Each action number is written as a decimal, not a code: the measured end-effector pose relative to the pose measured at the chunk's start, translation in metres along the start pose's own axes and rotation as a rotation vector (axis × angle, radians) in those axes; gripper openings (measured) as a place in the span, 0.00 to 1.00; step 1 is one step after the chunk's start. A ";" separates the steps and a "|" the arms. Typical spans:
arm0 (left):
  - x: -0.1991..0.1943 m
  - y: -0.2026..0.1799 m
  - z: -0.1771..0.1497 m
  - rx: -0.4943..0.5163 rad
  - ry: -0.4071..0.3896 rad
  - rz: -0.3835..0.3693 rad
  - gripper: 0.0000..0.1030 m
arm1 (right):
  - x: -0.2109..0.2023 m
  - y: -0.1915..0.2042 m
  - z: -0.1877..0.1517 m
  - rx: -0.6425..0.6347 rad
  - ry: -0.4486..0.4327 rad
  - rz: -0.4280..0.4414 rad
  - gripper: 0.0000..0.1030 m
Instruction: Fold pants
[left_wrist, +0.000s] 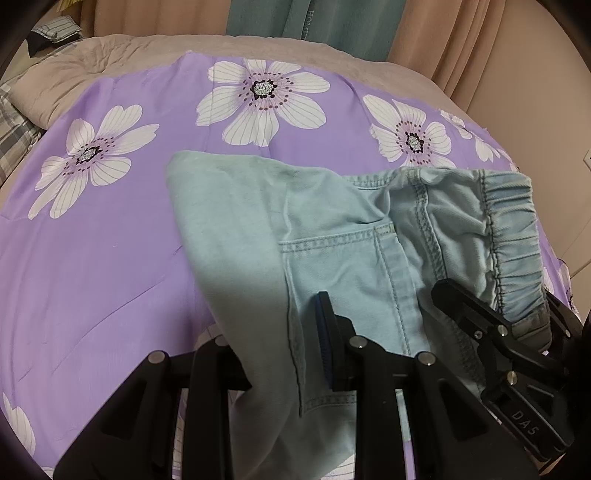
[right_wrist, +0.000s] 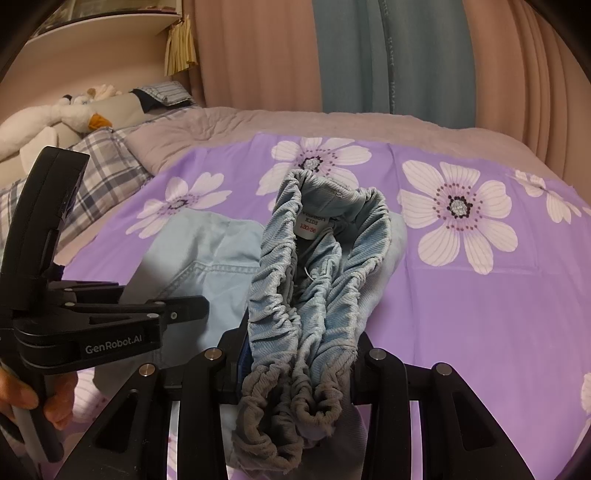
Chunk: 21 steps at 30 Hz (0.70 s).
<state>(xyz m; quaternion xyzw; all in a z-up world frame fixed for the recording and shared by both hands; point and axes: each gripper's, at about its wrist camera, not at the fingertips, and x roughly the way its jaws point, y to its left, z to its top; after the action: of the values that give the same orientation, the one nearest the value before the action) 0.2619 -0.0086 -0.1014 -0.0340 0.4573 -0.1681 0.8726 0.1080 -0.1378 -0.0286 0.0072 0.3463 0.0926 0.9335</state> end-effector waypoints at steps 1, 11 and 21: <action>0.001 0.000 0.000 0.001 0.003 0.002 0.23 | -0.001 0.001 -0.001 0.001 0.000 0.000 0.39; 0.007 0.002 0.000 0.000 0.020 0.006 0.23 | 0.005 -0.004 0.006 0.003 0.008 -0.002 0.39; 0.011 0.000 0.000 0.002 0.033 0.015 0.23 | 0.008 -0.003 0.003 0.004 0.012 -0.006 0.39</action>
<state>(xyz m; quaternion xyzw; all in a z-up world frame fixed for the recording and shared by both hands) 0.2681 -0.0117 -0.1097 -0.0269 0.4717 -0.1626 0.8662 0.1168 -0.1394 -0.0317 0.0076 0.3520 0.0893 0.9317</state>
